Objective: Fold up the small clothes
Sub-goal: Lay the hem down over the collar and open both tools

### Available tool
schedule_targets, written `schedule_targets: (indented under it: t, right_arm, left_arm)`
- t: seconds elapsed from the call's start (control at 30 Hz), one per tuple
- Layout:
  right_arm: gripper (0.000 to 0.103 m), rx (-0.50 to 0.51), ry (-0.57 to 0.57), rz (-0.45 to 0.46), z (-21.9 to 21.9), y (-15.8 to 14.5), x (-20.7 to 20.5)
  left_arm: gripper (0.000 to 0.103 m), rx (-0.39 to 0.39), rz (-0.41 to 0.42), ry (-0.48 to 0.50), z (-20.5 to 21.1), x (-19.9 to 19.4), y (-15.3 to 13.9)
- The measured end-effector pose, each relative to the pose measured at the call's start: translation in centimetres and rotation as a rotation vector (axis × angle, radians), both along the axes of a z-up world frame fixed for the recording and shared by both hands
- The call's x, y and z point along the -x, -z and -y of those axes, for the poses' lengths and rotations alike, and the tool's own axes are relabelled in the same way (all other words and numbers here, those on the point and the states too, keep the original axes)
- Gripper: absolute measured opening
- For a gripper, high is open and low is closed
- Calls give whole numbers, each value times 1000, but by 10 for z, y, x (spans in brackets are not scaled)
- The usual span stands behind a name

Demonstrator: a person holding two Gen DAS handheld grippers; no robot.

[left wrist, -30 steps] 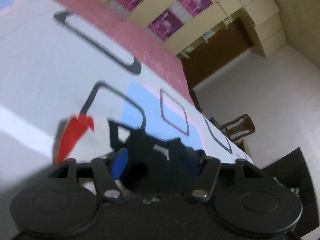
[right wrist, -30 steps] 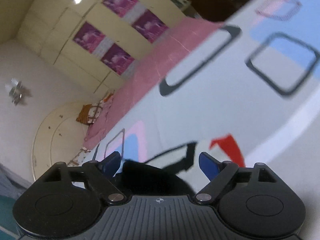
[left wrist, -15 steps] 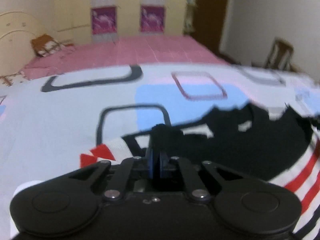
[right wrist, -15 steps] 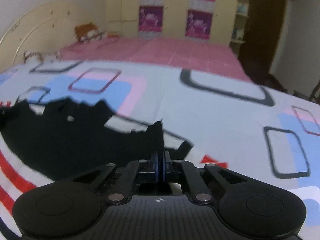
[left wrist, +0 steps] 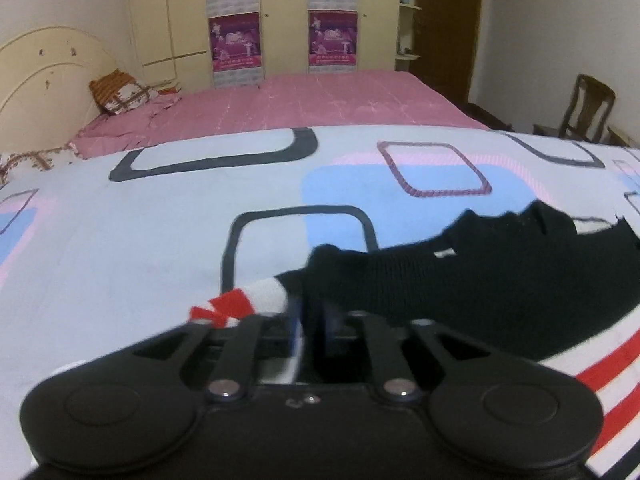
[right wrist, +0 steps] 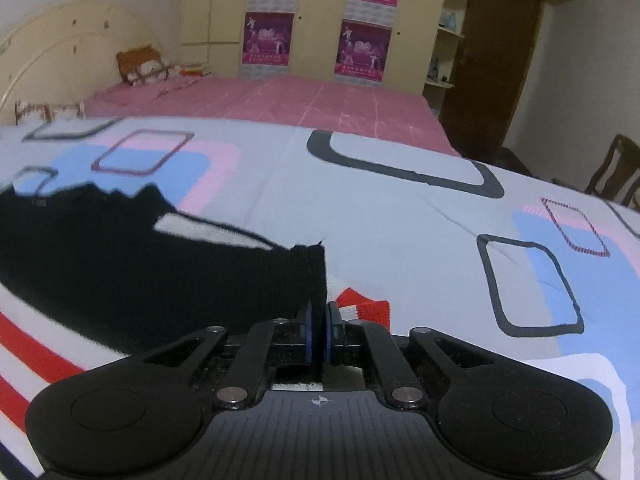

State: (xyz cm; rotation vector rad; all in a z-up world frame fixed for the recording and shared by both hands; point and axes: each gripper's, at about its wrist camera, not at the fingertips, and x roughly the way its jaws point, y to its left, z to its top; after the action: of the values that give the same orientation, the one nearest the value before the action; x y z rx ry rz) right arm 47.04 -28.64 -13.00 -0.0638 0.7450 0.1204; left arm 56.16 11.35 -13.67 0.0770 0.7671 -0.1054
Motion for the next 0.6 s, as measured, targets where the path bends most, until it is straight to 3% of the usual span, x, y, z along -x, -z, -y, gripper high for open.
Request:
schedule_targets:
  t: [0.03, 0.07, 0.1, 0.13, 0.17, 0.2, 0.27, 0.4, 0.5, 0.6]
  right_arm:
    - [84, 4, 46, 37, 1, -7, 5]
    - [88, 4, 57, 96, 4, -16, 10]
    - [88, -21, 28, 131, 3, -23, 17]
    - [80, -44, 5, 142, -1, -29, 22]
    - [71, -53, -33, 147, -10, -34, 24]
    - [56, -51, -53, 143, -19, -35, 23]
    - [44, -71, -100, 112, -44, -34, 14]
    - [41, -97, -168, 38, -93, -24, -7]
    - [41, -103, -200, -32, -115, -10, -21]
    - [41, -86, -213, -28, -118, -5, -22]
  left_arm:
    - [84, 8, 12, -19, -2, 3, -4]
    - [94, 12, 50, -38, -2, 9, -11]
    - [95, 9, 109, -56, -1, 18, -18]
    - [91, 8, 143, -60, 4, 24, -24]
    - [88, 23, 145, -49, 10, 26, -28]
    - [79, 61, 138, -23, 19, 25, -31]
    - [77, 110, 115, 36, 40, 20, -31]
    - [77, 93, 36, 125, 89, 7, -14]
    - [78, 40, -8, 140, 111, 5, 3]
    - [85, 16, -19, 123, 114, 7, 15]
